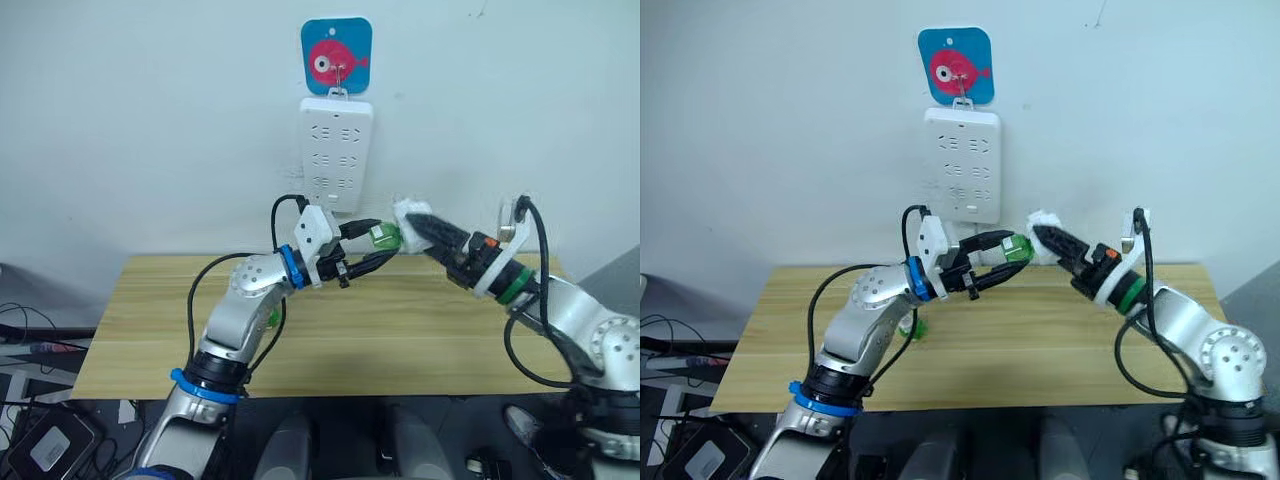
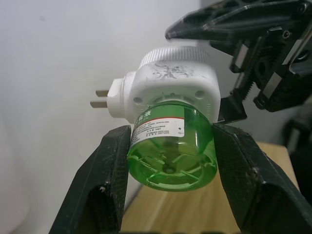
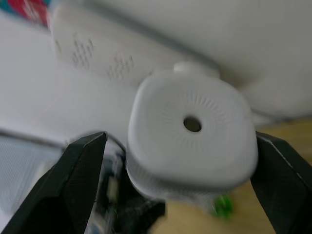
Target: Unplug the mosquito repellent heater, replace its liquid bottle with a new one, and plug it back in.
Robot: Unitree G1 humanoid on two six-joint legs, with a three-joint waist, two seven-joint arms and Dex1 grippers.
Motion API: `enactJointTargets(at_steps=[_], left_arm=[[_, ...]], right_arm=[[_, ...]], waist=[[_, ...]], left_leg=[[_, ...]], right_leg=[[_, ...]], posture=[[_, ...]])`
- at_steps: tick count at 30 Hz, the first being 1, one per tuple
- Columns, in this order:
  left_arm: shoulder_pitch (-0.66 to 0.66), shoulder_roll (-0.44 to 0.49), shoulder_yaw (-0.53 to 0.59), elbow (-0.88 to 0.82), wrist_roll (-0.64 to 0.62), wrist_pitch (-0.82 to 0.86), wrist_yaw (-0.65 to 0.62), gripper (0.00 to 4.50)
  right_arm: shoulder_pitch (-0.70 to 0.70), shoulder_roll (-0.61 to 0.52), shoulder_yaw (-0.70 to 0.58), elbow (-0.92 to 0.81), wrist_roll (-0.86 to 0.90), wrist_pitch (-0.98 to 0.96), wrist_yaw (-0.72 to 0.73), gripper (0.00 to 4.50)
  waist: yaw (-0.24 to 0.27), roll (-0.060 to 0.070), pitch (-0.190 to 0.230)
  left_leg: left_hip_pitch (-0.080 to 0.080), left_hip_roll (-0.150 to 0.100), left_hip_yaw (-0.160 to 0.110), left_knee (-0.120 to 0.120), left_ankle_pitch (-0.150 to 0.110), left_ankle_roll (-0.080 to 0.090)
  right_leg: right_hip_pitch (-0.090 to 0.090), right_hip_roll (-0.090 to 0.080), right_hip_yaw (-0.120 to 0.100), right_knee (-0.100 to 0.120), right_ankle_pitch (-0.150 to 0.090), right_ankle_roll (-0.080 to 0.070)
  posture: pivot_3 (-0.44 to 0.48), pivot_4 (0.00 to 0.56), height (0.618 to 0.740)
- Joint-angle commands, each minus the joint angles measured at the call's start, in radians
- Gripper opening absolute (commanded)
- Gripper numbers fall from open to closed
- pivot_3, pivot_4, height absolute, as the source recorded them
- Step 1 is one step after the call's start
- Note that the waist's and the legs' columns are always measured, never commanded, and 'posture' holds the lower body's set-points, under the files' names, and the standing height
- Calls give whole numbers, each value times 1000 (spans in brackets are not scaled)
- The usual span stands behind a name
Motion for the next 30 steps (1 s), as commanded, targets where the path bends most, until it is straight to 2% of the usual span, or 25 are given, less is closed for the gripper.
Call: enactJointTargets(at_steps=[1, 7, 12, 22, 30], left_arm=[[-36, 22, -14, 7, -20, -66, -115, 2295], [-49, 39, -29, 15, -5, -122, -207, 2295], [-34, 34, -37, -13, -3, -119, -203, 2295], [-24, 28, -34, -7, 25, -163, -170, 2295], [-22, 29, -43, -11, 18, -163, -182, 2295]], right_arm=[[-102, -90, 11, 145, 40, 212, 206, 4481], [-266, -187, 116, 357, 23, 396, 337, 4481], [-330, -192, 143, 446, -66, 454, 410, 4481], [-379, -206, 150, 493, -147, 573, 531, 4481], [-390, -184, 126, 513, -206, 574, 550, 4481]], waist=[[2, 2, 2], [6, 2, 2], [11, -2, 6], [17, -2, 20], [18, -2, 21]], left_leg=[[0, 0, 0, 0, 0, 0], [0, 1, -2, -1, -1, 3], [-1, 0, -2, 0, -2, 4], [-1, 0, -3, 1, -2, 4], [-1, 0, -3, 1, -2, 4]], right_leg=[[1, 0, 0, -2, 0, 0], [5, 0, -1, -9, 0, 0], [6, -2, -1, -11, 0, 0], [5, -2, -1, -10, 0, 0], [5, -3, -1, -10, 0, 0]], posture=[[21, 245, 740], [47, 253, 740], [59, 257, 740], [63, 261, 740], [57, 261, 740]])
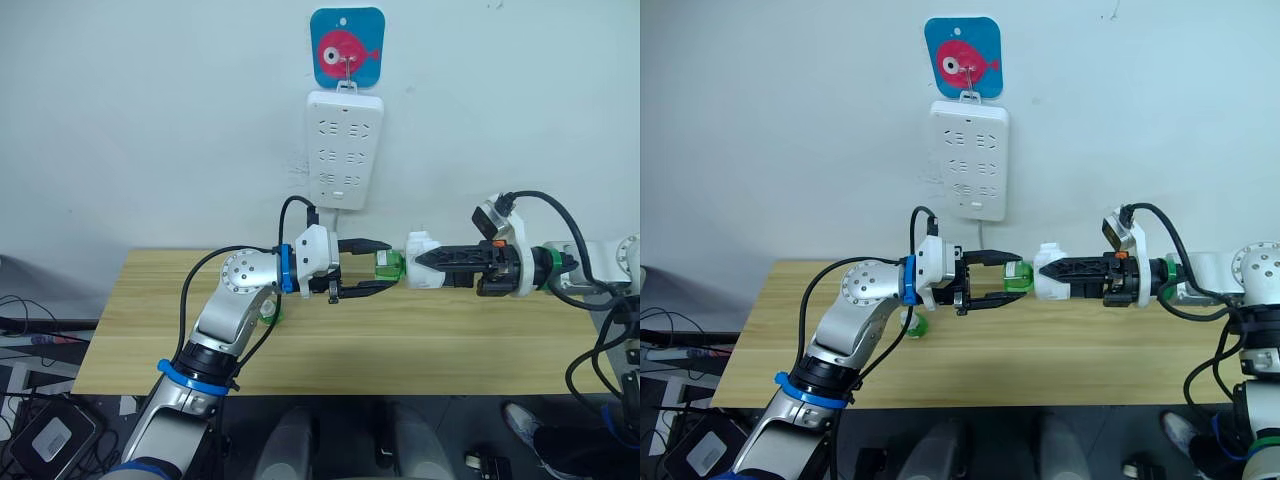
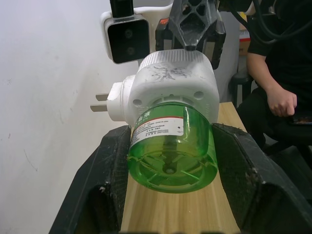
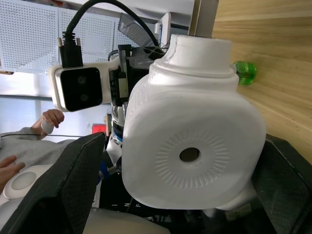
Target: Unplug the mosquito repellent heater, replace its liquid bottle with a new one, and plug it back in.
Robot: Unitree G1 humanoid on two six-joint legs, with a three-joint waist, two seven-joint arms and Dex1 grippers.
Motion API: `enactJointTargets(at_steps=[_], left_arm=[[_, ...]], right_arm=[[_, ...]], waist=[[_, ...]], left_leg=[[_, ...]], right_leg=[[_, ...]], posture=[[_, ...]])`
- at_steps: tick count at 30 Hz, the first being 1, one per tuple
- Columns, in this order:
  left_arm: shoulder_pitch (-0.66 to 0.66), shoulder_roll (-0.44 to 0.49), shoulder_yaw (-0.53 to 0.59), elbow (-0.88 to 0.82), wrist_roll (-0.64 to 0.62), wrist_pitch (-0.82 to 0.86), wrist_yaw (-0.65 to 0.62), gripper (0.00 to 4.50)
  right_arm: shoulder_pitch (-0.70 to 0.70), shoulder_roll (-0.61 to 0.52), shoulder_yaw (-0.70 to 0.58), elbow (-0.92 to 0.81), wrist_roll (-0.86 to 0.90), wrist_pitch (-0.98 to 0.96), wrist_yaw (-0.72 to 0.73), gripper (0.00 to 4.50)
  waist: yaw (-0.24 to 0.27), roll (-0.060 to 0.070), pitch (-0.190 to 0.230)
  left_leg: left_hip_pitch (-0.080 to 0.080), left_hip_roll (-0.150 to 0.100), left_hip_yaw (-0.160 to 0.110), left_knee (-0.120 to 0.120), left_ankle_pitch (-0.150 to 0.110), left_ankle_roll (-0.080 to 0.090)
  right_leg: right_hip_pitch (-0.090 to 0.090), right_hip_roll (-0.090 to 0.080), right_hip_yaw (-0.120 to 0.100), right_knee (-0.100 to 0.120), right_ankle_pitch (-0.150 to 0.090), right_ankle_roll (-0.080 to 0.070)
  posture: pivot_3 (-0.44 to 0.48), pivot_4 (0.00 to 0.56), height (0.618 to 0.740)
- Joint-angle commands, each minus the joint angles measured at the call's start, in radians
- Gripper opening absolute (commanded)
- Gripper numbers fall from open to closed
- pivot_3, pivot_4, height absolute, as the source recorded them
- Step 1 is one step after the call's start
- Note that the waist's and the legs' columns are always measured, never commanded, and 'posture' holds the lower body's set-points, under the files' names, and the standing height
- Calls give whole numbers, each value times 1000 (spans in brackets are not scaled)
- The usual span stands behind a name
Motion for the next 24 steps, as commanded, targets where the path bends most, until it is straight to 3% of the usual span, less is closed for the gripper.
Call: enactJointTargets(at_steps=[1, 6, 9, 12, 16, 19, 22, 24], left_arm=[[-5, -3, -4, -33, -10, -17, -7, 2295], [-2, -3, -6, -36, -9, -20, -12, 2295], [-3, -5, -8, -37, -9, -19, -14, 2295], [-2, -7, -9, -37, -8, -20, -16, 2295], [-3, -10, -7, -37, -11, -6, -17, 2295], [-10, -25, 15, -50, -84, 154, 14, 2295], [-33, -21, 55, -87, -264, 518, 69, 2295], [-87, -31, 124, -51, -459, 857, 146, 2295]], right_arm=[[-19, 1, -38, 1, -18, 5, 22, 4481], [-19, 5, -53, 0, -43, 13, 34, 4481], [-18, 13, -62, 5, -53, 9, 30, 3982], [-13, 16, -72, -14, -68, 20, 50, 3013], [-8, 22, -85, -30, -81, 24, 62, 2969], [0, 20, -89, -89, -107, 30, 102, 2969], [7, 14, -91, -148, -133, 44, 146, 2969], [17, 10, -91, -197, -159, 44, 174, 2969]], waist=[[0, 0, 0], [0, 0, 0], [0, 0, 0], [0, 0, 0], [1, 0, 0], [1, 0, 0], [1, 0, 0], [-1, 0, 1]], left_leg=[[0, 0, 0, 0, 0, 0], [0, 0, 0, 0, 0, 0], [0, 0, 0, 0, 0, 0], [0, 0, 0, 0, 0, 0], [0, 0, 0, 0, 0, 0], [0, 0, 0, 0, 0, 0], [0, 0, 0, 0, 0, 0], [-1, 0, -1, 1, 0, 0]], right_leg=[[0, 0, 0, 0, 0, 0], [0, 0, 0, 0, 0, 0], [0, 0, 0, 0, 0, 0], [0, 0, 0, 0, 0, 0], [0, 0, 0, 0, 0, 0], [0, 0, 0, 0, 0, 0], [0, 0, 0, 0, 0, 0], [0, 0, -1, 0, 0, 1]], posture=[[57, 261, 740], [55, 259, 740], [54, 257, 740], [57, 255, 740], [58, 254, 740], [58, 249, 740], [56, 247, 740], [56, 245, 740]])
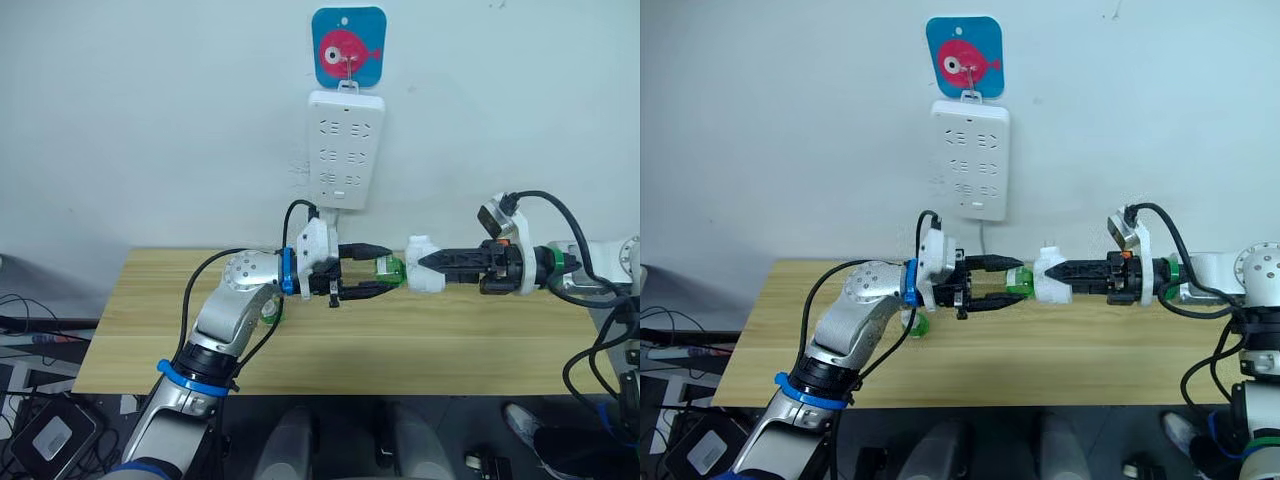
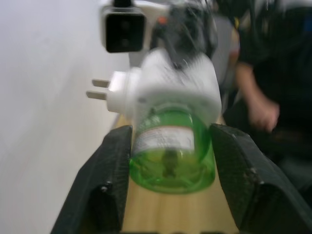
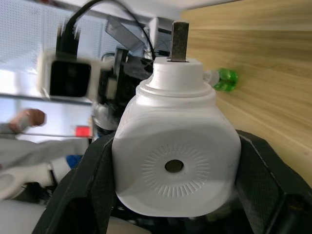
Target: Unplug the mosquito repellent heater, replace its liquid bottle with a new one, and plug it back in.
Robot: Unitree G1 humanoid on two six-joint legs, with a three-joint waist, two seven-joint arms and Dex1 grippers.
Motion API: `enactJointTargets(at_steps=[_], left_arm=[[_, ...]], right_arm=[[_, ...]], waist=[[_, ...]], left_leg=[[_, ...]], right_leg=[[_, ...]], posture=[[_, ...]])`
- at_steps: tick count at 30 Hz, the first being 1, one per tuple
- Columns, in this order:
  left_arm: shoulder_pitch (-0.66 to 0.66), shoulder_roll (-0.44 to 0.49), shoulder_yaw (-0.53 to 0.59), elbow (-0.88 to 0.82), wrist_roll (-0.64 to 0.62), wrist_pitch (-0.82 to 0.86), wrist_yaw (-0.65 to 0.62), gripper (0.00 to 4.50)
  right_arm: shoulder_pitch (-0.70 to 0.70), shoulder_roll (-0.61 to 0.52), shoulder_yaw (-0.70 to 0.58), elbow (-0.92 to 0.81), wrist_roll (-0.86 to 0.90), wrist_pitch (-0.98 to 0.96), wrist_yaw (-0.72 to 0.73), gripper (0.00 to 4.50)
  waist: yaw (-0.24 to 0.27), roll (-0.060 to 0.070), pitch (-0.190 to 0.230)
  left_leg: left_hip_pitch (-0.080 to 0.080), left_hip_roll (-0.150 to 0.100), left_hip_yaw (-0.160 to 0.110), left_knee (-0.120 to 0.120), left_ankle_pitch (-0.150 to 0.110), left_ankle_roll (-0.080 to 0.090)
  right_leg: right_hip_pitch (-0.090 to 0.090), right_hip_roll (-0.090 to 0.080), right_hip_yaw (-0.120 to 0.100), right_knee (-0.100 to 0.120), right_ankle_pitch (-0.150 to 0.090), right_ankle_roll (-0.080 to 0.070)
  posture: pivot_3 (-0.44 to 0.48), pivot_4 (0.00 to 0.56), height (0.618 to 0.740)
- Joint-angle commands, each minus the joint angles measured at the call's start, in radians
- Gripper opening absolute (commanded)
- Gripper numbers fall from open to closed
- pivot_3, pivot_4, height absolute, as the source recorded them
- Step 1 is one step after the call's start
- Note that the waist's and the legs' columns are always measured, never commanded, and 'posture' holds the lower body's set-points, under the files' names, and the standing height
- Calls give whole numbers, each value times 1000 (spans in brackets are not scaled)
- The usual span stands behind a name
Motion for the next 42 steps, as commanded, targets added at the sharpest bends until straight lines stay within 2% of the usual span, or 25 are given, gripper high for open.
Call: enactJointTargets(at_steps=[1, 3, 5, 7, 13, 15, 17, 19, 23, 24, 27, 29, 32, 35, 42], left_arm=[[-94, -15, 128, 50, -324, 550, 129, 2295], [-145, -39, 216, 152, -467, 768, 166, 2295], [-171, -51, 257, 216, -504, 867, 197, 2295], [-163, -36, 232, 200, -483, 870, 182, 2295], [-154, 13, 235, 144, -427, 737, 115, 2295], [-130, 61, 202, 85, -377, 651, 66, 2295], [-99, 107, 177, 13, -330, 556, 10, 2669], [-48, 150, 137, -73, -234, 376, -60, 3199], [50, 176, 29, -90, 110, -256, -157, 4461], [62, 168, 15, -61, 185, -418, -156, 4461], [63, 84, 31, 36, 312, -716, -32, 4461], [69, 66, 7, 89, 376, -891, -25, 4461], [64, 32, -4, 158, 438, -1038, 29, 4461], [59, 19, -29, 199, 459, -1115, 44, 4461], [41, 8, -55, 241, 476, -1171, 91, 4461]], right_arm=[[10, -7, -18, -127, -2, 23, 105, 2969], [23, -14, -12, -172, -32, 23, 146, 2969], [25, -13, -15, -178, -46, 24, 168, 2969], [19, -9, -22, -167, -53, 26, 179, 2969], [20, -25, -47, -151, -82, 28, 209, 2969], [27, -28, -57, -142, -96, 26, 214, 2969], [36, -31, -64, -134, -118, 19, 221, 2969], [36, -27, -71, -115, -137, 14, 223, 2969], [18, -16, -85, -76, -168, 18, 230, 2969], [14, -14, -86, -72, -178, 18, 235, 2969], [4, -2, -86, -62, -203, 20, 243, 2969], [-6, 7, -88, -53, -216, 25, 250, 2969], [-14, 18, -90, -56, -226, 35, 256, 2969], [-20, 23, -85, -59, -224, 37, 260, 2969], [-26, 22, -77, -62, -213, 37, 264, 2969]], waist=[[-4, 0, 0], [-9, 0, 0], [-12, 0, 0], [-13, 0, 0], [-13, 0, 0], [-13, 0, 0], [-13, 0, 0], [-12, 0, 0], [-3, 0, 0], [0, 0, 0], [12, 0, 0], [14, 0, 0], [14, 0, 0], [14, 0, 0], [13, 0, 0]], left_leg=[[0, 0, 0, 0, 0, 0], [0, 0, -1, 0, 0, 0], [0, 0, -2, 1, 0, 0], [1, -1, -1, 1, 0, 0], [1, 0, 0, 0, 3, -5], [1, 0, 0, 0, 3, -6], [1, 0, 1, 0, 3, -6], [1, 0, 1, -1, 3, -6], [1, -1, 2, -1, 3, -6], [1, -1, 2, -1, 3, -6], [1, -1, 3, -1, 3, -6], [0, -1, 3, 0, 3, -5], [0, -1, 3, 0, 2, -4], [0, -1, 3, 0, 2, -4], [0, -1, 2, 0, 1, -2]], right_leg=[[0, 0, 0, 1, 0, 0], [0, 1, -2, 1, 0, 0], [0, 2, -3, 2, 0, 1], [0, 2, -3, 2, 0, 1], [-1, 0, 0, 2, 0, 0], [-1, 0, 0, 2, 0, 0], [-1, 0, 1, 1, 0, 0], [-1, 0, 1, 1, 0, 0], [-1, -2, 2, -1, 0, 0], [-1, -2, 2, -2, 0, -1], [-1, -2, 2, -2, 1, -1], [-1, -2, 2, -2, 1, -2], [-1, -3, 1, -2, 1, -2], [-1, -2, 0, -1, 1, -2], [-1, -2, 0, 0, 2, -1]], posture=[[56, 245, 740], [55, 242, 740], [50, 242, 740], [43, 241, 740], [23, 241, 740], [21, 241, 740], [23, 243, 740], [23, 243, 740], [39, 248, 740], [41, 249, 740], [41, 248, 740], [43, 252, 740], [40, 252, 740], [38, 253, 740], [36, 256, 740]])
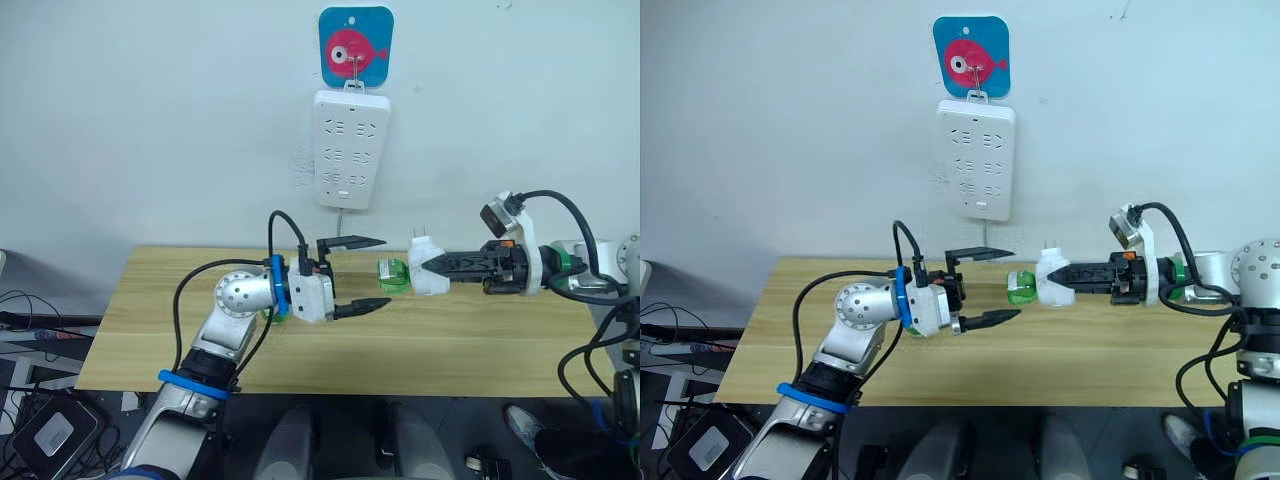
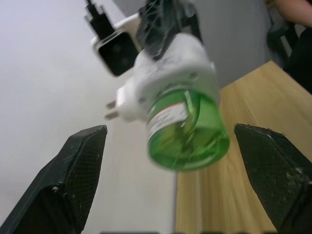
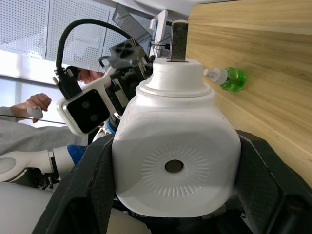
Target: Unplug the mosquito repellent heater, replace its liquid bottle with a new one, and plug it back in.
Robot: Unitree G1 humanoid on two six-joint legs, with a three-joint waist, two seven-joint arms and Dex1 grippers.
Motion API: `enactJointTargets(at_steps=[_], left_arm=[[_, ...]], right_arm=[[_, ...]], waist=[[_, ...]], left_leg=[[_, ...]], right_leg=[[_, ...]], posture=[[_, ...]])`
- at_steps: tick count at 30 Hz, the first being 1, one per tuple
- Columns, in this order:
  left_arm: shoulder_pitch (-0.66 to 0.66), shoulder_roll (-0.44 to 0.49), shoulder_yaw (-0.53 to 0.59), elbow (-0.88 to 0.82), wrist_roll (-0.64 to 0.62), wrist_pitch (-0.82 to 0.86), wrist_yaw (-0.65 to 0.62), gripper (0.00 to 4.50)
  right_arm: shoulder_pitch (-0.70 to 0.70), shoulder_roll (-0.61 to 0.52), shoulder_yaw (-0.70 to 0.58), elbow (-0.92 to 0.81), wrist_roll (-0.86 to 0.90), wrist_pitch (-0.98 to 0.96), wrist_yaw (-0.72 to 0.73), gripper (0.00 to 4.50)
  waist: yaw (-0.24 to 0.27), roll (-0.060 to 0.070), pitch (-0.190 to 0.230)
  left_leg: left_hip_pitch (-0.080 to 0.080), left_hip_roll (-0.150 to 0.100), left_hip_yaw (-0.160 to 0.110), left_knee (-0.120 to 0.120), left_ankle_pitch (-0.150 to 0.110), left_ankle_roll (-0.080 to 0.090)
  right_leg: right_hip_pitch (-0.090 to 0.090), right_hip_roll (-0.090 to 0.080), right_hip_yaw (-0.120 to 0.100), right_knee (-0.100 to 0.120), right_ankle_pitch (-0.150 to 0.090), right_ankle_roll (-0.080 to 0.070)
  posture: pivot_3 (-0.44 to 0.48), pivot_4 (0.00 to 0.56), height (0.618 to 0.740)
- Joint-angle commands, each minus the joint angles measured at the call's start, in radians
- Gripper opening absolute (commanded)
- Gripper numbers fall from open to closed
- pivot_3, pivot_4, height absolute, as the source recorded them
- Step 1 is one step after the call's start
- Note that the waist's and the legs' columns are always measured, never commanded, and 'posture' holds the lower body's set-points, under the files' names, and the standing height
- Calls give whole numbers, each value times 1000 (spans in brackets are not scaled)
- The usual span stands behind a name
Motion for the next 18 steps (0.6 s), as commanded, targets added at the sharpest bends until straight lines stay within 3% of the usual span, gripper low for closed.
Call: enactJointTargets(at_steps=[1, 5, 6, 8, 14, 18], left_arm=[[-21, -8, -12, -1, 5, -33, 38, 4461], [-30, -3, -23, 4, 2, -40, 49, 4461], [-30, 0, -27, 4, -2, -35, 48, 4091], [-28, 3, -32, 3, -8, -30, 45, 3849], [-26, 0, -49, 4, -15, -17, 53, 2202], [-27, -5, -60, -18, -65, 31, 32, 2203]], right_arm=[[-20, -10, -21, -24, 33, 8, 26, 2969], [-17, -13, -21, -27, 36, 8, 28, 2969], [-16, -14, -21, -26, 38, 8, 28, 2969], [-15, -15, -22, -26, 43, 8, 27, 2969], [-13, -26, -12, -34, 76, 8, 32, 2969], [-11, -35, 0, -43, 93, 8, 37, 2969]], waist=[[0, 0, 0], [-1, 0, 0], [-1, 0, 0], [-1, 0, 0], [-1, 0, 0], [-2, 0, 0]], left_leg=[[0, 0, 0, 0, 0, 0], [0, 0, 0, 0, 0, 0], [0, 0, 0, 0, 0, 0], [0, 0, 0, 0, 0, 0], [0, 0, -1, 0, 0, 0], [0, 0, -1, 0, 0, 0]], right_leg=[[0, 0, 0, 0, 0, 0], [0, 0, 0, 0, 0, 0], [0, 0, 0, 0, 0, 0], [0, 0, 0, 0, 0, 0], [0, 0, -1, 0, 0, 0], [0, 0, -1, 0, 0, 0]], posture=[[36, 256, 740], [34, 257, 740], [34, 257, 740], [29, 257, 740], [26, 260, 740], [26, 263, 740]])
